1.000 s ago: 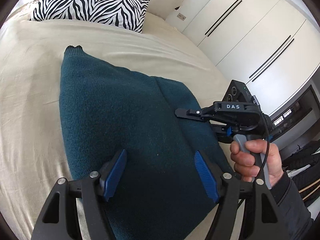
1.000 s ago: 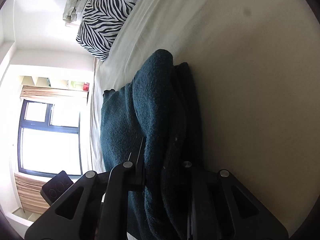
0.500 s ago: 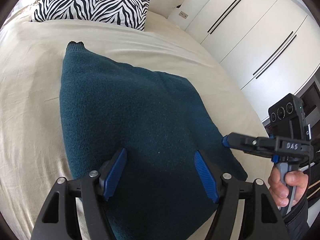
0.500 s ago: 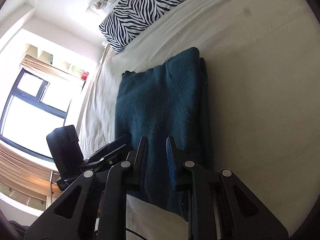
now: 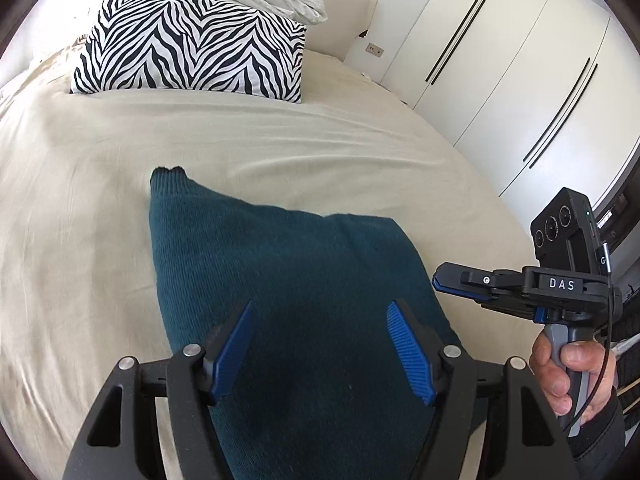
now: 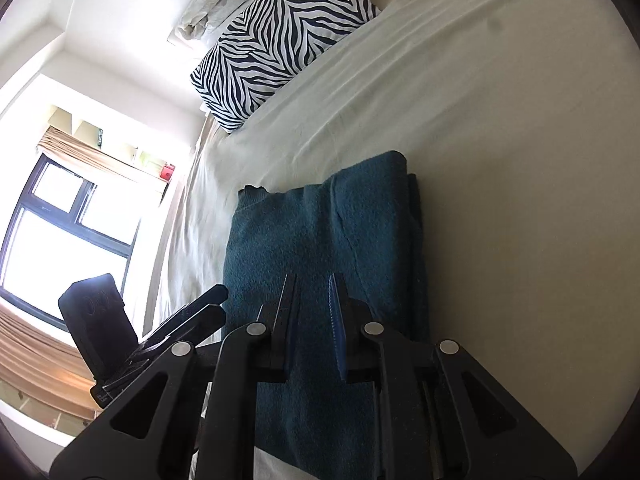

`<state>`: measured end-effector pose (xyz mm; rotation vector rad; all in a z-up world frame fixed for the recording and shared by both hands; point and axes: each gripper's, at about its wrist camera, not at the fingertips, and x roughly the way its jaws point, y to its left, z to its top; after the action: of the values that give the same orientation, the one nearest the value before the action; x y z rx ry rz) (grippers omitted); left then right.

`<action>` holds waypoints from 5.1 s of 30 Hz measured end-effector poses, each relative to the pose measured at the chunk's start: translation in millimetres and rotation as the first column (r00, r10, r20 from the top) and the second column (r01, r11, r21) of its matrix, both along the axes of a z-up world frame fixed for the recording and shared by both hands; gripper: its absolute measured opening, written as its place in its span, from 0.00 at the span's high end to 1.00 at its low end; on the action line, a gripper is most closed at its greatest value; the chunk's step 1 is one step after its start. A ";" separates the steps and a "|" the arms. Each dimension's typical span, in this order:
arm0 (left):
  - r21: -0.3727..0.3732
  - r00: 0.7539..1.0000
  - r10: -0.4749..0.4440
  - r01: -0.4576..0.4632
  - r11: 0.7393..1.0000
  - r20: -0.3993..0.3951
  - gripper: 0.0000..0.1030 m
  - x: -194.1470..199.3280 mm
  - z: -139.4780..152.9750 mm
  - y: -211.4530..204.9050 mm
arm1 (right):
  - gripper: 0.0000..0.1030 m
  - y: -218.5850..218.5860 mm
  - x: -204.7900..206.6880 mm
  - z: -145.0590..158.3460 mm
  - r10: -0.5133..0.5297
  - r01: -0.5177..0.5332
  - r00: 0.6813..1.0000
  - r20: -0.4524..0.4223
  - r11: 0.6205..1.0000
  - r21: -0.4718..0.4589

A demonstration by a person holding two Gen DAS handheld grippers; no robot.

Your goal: Fold small clothes

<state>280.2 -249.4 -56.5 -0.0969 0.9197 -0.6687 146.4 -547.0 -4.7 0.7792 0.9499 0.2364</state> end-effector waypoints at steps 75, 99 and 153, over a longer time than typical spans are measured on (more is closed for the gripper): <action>0.016 0.980 0.083 -0.082 0.997 -0.181 0.60 -150.0 31.5 177.6 | 0.80 194.2 -87.8 38.1 0.218 -0.221 0.975 -0.038 0.966 -0.135; -0.041 0.955 0.166 -0.182 0.982 -0.246 0.40 -216.4 -51.3 264.1 | 0.73 246.4 -156.7 -72.8 0.160 -0.149 0.984 -0.078 0.979 0.138; 0.293 0.855 0.433 -0.508 0.810 0.286 0.00 -376.7 101.9 233.7 | 0.00 323.5 -314.5 114.5 -0.133 0.209 0.977 0.168 0.753 -0.624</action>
<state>-96.5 -15.7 45.4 0.0700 0.7604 -0.0314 -168.1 -223.5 109.8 0.2059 0.7691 -0.2078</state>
